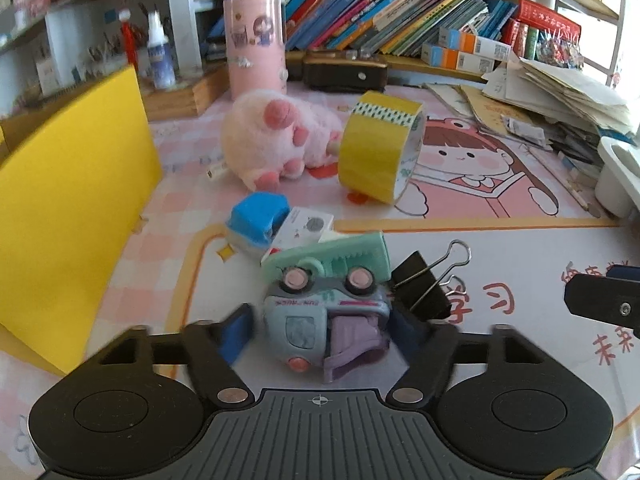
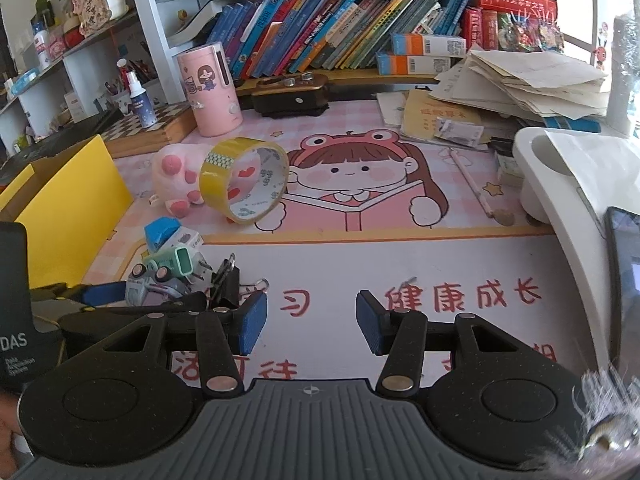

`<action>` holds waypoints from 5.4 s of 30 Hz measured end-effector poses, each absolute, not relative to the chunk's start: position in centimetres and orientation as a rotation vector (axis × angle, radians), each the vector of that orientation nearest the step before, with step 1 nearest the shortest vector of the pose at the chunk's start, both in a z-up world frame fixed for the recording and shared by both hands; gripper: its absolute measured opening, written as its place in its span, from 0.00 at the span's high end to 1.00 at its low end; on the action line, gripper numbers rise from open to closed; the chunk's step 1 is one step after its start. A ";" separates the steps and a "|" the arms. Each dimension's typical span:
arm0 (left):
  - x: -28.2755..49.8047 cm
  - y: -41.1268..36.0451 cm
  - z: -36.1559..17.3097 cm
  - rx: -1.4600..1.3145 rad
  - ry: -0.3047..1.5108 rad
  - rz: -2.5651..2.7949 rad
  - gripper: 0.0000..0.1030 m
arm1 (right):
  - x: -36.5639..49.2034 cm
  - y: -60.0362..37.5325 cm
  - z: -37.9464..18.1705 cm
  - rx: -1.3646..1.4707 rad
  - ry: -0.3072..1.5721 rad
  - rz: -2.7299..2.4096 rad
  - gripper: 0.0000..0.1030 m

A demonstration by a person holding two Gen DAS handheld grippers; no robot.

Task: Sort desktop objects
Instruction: 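Close the left gripper on the grey toy truck and lift it, then carry the truck with the left gripper over the yellow box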

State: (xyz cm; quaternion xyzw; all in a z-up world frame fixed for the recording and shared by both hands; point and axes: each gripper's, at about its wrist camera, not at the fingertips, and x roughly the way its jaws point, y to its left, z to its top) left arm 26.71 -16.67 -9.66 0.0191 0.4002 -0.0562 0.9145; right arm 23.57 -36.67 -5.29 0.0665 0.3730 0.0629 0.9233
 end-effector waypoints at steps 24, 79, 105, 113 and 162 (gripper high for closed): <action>18.5 -10.5 -3.9 -0.125 0.773 -0.050 0.38 | 29.7 -31.3 -8.3 0.130 0.779 0.365 0.87; 0.6 10.4 -1.8 -0.138 0.703 -0.149 0.38 | 1.5 -10.2 -2.5 -0.010 0.753 0.240 0.98; 0.7 15.1 -0.5 -0.162 0.641 -0.061 0.38 | 2.7 -4.2 -1.4 -0.057 0.720 0.373 0.98; 2.3 15.7 0.2 -0.148 0.629 -0.030 0.38 | 4.4 -3.5 -0.8 -0.046 0.710 0.420 0.98; 32.0 11.2 -3.1 0.026 0.870 0.006 0.37 | 40.0 0.5 -2.9 -0.438 0.741 0.704 0.98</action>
